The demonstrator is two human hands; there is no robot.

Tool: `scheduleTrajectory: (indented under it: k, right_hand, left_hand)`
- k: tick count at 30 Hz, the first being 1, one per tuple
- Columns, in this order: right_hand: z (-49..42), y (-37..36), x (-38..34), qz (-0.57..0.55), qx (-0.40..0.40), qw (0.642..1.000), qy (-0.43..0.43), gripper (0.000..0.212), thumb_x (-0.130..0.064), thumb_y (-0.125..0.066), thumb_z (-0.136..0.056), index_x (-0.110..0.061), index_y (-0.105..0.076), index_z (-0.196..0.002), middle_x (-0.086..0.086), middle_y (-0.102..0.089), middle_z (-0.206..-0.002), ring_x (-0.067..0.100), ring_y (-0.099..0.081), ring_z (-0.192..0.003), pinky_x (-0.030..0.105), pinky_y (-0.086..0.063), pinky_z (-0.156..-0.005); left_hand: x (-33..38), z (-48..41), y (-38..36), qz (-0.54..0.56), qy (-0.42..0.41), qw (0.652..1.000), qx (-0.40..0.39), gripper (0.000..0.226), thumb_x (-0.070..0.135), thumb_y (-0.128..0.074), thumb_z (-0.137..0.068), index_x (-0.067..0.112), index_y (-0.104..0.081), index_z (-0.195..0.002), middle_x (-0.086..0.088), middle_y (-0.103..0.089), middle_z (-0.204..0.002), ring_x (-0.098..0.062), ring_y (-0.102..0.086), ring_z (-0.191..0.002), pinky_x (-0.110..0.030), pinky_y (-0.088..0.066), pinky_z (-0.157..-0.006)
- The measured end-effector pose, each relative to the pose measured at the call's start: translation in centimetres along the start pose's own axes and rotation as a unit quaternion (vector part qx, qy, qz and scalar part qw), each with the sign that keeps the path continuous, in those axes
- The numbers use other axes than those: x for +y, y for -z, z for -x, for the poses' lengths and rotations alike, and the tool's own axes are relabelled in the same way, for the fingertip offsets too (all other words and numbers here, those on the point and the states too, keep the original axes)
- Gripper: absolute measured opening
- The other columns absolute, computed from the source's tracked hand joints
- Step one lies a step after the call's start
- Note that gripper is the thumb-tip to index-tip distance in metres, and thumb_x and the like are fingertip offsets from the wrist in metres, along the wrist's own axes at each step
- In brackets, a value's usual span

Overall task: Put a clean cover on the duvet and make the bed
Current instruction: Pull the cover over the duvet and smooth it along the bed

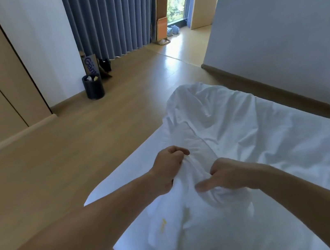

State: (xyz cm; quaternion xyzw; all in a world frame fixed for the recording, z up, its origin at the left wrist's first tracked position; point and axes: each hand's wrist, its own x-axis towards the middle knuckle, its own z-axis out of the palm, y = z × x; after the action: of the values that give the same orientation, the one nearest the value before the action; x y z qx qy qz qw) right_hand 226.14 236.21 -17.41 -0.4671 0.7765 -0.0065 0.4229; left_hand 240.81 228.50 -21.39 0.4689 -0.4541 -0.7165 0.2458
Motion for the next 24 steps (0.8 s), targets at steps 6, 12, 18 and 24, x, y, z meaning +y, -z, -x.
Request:
scheduleTrajectory:
  k: [6,12,18,24]
  right_hand:
    - [-0.7,-1.2,-1.3,-0.271,0.064,0.96,0.02,0.022,-0.008,-0.068,-0.058,-0.004,-0.07,-0.08,0.006,-0.065,-0.072,0.019,-0.064,-0.065,0.029,-0.051,-0.061]
    - [-1.9,-3.1,-2.5,-0.488,0.073,0.87,0.014,0.05,-0.002,-0.058,-0.044,0.015,-0.06,-0.092,0.022,-0.057,-0.089,0.037,-0.056,-0.08,0.046,-0.05,-0.074]
    - [-0.2,-2.8,-4.7,-0.435,0.018,0.899,-0.039,0.032,-0.016,-0.076,-0.082,-0.002,-0.073,-0.11,0.02,-0.073,-0.108,0.034,-0.07,-0.094,0.044,-0.058,-0.087]
    - [0.5,-1.9,-3.9,-0.288,0.034,0.953,-0.091,0.033,-0.017,-0.083,-0.077,-0.001,-0.071,-0.103,0.011,-0.077,-0.088,0.024,-0.074,-0.077,0.032,-0.059,-0.07]
  left_hand:
    - [1.3,-1.9,1.6,0.057,0.034,0.986,-0.151,0.032,-0.007,-0.04,-0.091,0.009,-0.061,-0.108,-0.008,-0.057,-0.078,-0.017,-0.055,-0.056,-0.026,-0.046,-0.051]
    - [2.2,-3.4,3.9,0.085,0.052,0.977,-0.191,0.036,-0.014,-0.04,-0.089,0.005,-0.064,-0.109,-0.013,-0.061,-0.089,-0.023,-0.06,-0.072,-0.03,-0.055,-0.066]
    - [3.1,-4.3,4.2,0.031,0.068,0.987,-0.146,0.039,-0.014,-0.034,-0.088,0.003,-0.069,-0.092,-0.016,-0.062,-0.085,-0.026,-0.061,-0.068,-0.03,-0.056,-0.059]
    - [2.4,-4.3,4.8,-0.033,0.047,0.981,-0.183,0.039,-0.01,-0.039,-0.087,0.01,-0.072,-0.09,-0.011,-0.062,-0.083,-0.019,-0.058,-0.065,-0.027,-0.053,-0.059]
